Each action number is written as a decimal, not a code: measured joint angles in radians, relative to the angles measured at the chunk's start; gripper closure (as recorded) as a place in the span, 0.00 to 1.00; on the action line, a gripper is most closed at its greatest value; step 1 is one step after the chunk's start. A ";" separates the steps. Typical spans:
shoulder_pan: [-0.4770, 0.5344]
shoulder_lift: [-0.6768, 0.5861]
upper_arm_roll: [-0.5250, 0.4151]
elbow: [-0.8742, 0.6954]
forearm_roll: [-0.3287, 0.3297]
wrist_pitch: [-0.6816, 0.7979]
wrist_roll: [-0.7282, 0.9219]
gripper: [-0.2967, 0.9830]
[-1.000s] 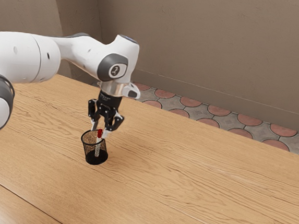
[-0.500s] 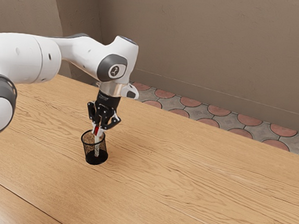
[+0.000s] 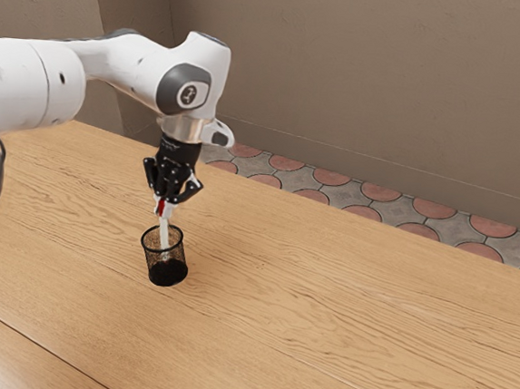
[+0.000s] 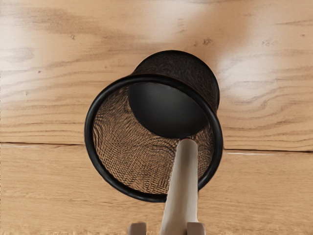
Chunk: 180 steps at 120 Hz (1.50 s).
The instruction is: Take the marker out of the pen holder and place it to the left of the pen holder.
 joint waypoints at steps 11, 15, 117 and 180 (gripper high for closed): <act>-0.003 -0.033 -0.004 0.000 -0.004 -0.027 0.002 0.84; -0.004 -0.046 -0.005 0.001 -0.005 -0.035 0.003 0.84; 0.236 0.667 0.277 0.727 -0.087 -0.447 0.112 0.74; 0.245 0.679 0.275 0.741 -0.337 -0.233 0.224 0.58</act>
